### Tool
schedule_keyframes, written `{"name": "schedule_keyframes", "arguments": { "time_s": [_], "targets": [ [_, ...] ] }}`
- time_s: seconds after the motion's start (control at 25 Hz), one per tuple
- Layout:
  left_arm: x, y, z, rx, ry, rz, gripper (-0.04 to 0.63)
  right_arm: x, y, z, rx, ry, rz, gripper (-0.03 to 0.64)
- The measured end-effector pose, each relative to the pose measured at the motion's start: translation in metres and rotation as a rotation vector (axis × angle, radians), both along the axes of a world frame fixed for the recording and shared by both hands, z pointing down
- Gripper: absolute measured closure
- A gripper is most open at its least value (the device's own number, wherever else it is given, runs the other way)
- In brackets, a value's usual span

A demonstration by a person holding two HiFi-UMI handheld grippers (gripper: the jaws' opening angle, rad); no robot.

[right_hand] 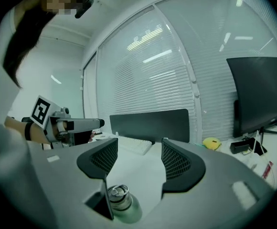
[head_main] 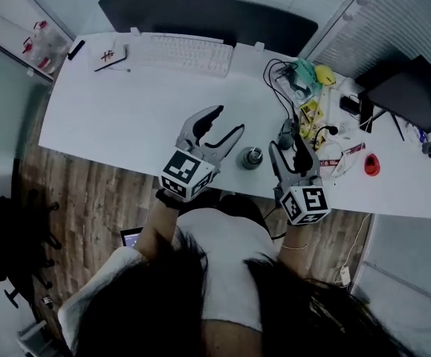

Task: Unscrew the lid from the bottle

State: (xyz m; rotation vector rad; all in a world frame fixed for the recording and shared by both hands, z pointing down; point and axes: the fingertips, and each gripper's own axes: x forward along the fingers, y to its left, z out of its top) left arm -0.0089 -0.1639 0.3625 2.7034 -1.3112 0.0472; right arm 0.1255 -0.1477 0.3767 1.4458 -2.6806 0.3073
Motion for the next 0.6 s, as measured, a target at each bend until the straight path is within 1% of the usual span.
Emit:
{"name": "schedule_keyframes", "arguments": {
  "time_s": [0.12, 0.24, 0.6],
  "targets": [
    [0.006, 0.002, 0.003, -0.003, -0.007, 0.073, 0.327, 0.0, 0.008, 0.003, -0.004, -0.008, 0.059, 0.359],
    [0.009, 0.005, 0.008, -0.013, -0.005, 0.124, 0.325, 0.001, 0.015, 0.003, -0.004, -0.012, 0.099, 0.359],
    [0.014, 0.017, 0.024, -0.044, 0.002, 0.214, 0.313, -0.001, 0.026, 0.009, -0.022, -0.012, 0.126, 0.359]
  ]
}}
